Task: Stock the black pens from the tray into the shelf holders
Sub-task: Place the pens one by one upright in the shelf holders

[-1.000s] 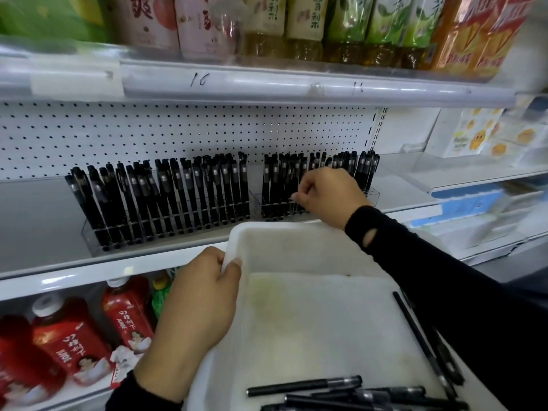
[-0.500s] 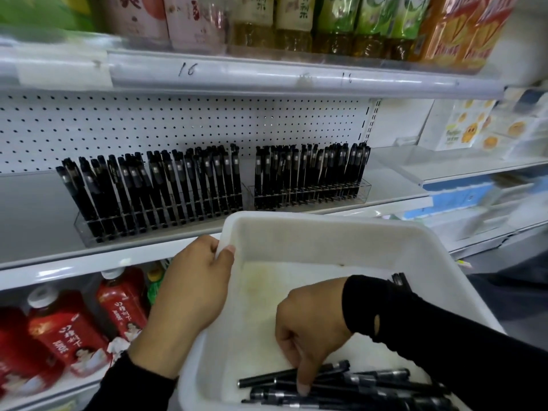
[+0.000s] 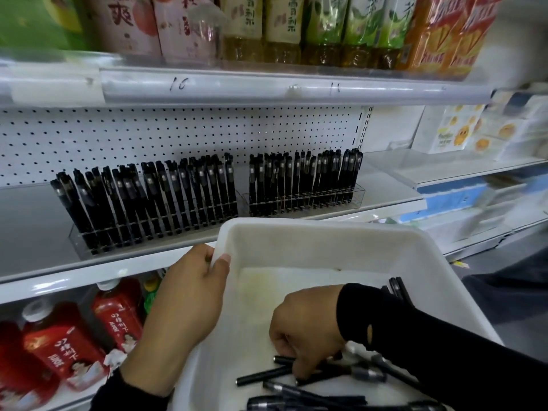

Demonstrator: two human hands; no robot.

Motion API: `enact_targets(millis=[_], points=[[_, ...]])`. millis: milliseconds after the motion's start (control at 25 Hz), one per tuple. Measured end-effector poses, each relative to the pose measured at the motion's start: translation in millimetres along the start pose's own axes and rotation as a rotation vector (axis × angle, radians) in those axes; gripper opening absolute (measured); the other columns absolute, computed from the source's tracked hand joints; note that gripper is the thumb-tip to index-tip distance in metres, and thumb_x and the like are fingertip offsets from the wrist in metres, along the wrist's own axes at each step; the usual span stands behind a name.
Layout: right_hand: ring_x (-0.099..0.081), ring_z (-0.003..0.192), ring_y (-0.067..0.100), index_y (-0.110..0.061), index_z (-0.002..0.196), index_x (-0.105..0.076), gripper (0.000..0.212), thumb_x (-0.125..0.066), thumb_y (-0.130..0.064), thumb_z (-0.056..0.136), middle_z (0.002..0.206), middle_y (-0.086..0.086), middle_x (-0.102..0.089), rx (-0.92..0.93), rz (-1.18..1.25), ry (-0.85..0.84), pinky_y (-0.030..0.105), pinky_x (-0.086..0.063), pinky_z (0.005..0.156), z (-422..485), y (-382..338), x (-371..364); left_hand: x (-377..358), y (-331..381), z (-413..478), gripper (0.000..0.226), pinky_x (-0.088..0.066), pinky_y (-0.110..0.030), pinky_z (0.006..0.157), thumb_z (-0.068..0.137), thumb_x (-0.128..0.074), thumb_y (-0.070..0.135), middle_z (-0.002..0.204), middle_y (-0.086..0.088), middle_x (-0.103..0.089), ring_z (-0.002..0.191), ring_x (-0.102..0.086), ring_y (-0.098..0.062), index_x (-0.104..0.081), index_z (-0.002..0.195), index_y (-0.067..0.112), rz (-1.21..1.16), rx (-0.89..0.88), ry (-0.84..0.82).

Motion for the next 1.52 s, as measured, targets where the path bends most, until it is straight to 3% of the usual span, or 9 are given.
enact_targets(millis=[160, 320, 560, 760, 880, 1040, 1280, 1400, 1520], points=[[-0.063, 0.082, 0.019, -0.019, 0.092, -0.068, 0.024, -0.076, -0.041, 0.083, 0.081, -0.006, -0.065, -0.053, -0.013, 0.089, 0.029, -0.048, 0.066, 5, 13, 2, 1, -1, 0, 0.023, -0.055, -0.045, 0.074, 0.097, -0.048, 0.042, 0.078, 0.001, -0.072, 0.073, -0.067, -0.020, -0.061, 0.087, 0.026, -0.003, -0.003, 0.008], [-0.054, 0.079, 0.019, -0.022, 0.094, -0.069, 0.022, -0.074, -0.041, 0.084, 0.070, -0.011, -0.050, -0.116, -0.056, 0.345, 0.027, -0.039, 0.065, 1, 27, 15, 1, -1, 0, 0.023, -0.055, -0.046, 0.075, 0.097, -0.047, 0.042, 0.078, 0.001, -0.072, 0.073, -0.067, -0.020, -0.060, 0.087, 0.027, 0.001, -0.010, 0.001], [-0.061, 0.080, 0.020, -0.026, 0.090, -0.068, 0.023, -0.067, -0.048, 0.088, 0.066, -0.013, -0.052, -0.175, 0.021, 0.434, 0.029, -0.046, 0.069, 0, 41, 19, 1, -1, -1, 0.024, -0.056, -0.046, 0.074, 0.098, -0.047, 0.043, 0.078, -0.001, -0.072, 0.072, -0.067, -0.021, -0.060, 0.087, 0.027, -0.016, -0.010, -0.001], [-0.059, 0.049, 0.008, -0.020, 0.088, -0.066, 0.027, -0.054, -0.040, 0.100, 0.056, -0.002, -0.065, -0.169, 0.375, 0.525, 0.023, -0.050, 0.060, -17, 49, 38, 1, -3, 0, 0.023, -0.055, -0.046, 0.074, 0.097, -0.047, 0.043, 0.078, 0.000, -0.072, 0.072, -0.067, -0.019, -0.060, 0.087, 0.027, -0.013, -0.020, 0.003], [-0.067, 0.056, 0.020, -0.014, 0.101, -0.064, 0.025, -0.044, -0.030, 0.106, 0.072, 0.012, -0.074, -0.093, 0.800, 0.526, 0.021, -0.046, 0.045, -23, 53, 41, 0, -3, 1, 0.024, -0.055, -0.045, 0.074, 0.097, -0.047, 0.043, 0.078, 0.000, -0.072, 0.072, -0.067, -0.020, -0.060, 0.087, 0.027, -0.016, -0.017, 0.003], [-0.074, 0.077, 0.032, -0.011, 0.113, -0.060, 0.027, -0.039, -0.027, 0.108, 0.096, 0.021, -0.075, 0.032, 1.130, 0.499, 0.027, -0.057, 0.058, -29, 53, 43, -1, -3, 2, 0.023, -0.054, -0.041, 0.069, 0.099, -0.047, 0.041, 0.077, -0.004, -0.071, 0.070, -0.066, -0.020, -0.061, 0.087, 0.027, -0.013, -0.017, 0.001], [-0.072, 0.098, 0.034, -0.003, 0.120, -0.064, 0.037, -0.031, 0.000, 0.104, 0.112, 0.019, -0.072, 0.128, 1.213, 0.359, 0.029, -0.060, 0.069, -28, 58, 36, -2, -5, 5, 0.024, -0.054, -0.041, 0.070, 0.098, -0.048, 0.042, 0.075, 0.000, -0.071, 0.071, -0.066, -0.021, -0.060, 0.085, 0.025, 0.000, -0.005, 0.002], [-0.069, 0.088, 0.023, -0.004, 0.118, -0.067, 0.034, -0.037, -0.003, 0.103, 0.110, 0.019, -0.073, 0.166, 1.211, 0.314, 0.025, -0.056, 0.066, -25, 58, 34, -1, -4, 4, 0.025, -0.053, -0.038, 0.067, 0.098, -0.048, 0.042, 0.076, 0.002, -0.071, 0.072, -0.066, -0.022, -0.060, 0.085, 0.025, -0.014, 0.004, 0.007], [-0.053, 0.067, 0.012, -0.008, 0.103, -0.072, 0.017, -0.057, -0.013, 0.099, 0.092, 0.010, -0.075, 0.135, 1.100, 0.337, 0.018, -0.042, 0.053, -20, 58, 30, 0, -2, 2, 0.023, -0.054, -0.039, 0.070, 0.099, -0.049, 0.041, 0.076, 0.002, -0.071, 0.073, -0.066, -0.021, -0.061, 0.085, 0.026, -0.019, 0.003, 0.011]])
Point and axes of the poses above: each hand's wrist, its own z-axis towards the middle knuckle, its own x-axis out of the back of the hand, y = z × x, the point moved 3 cm from there along z, towards the middle knuckle
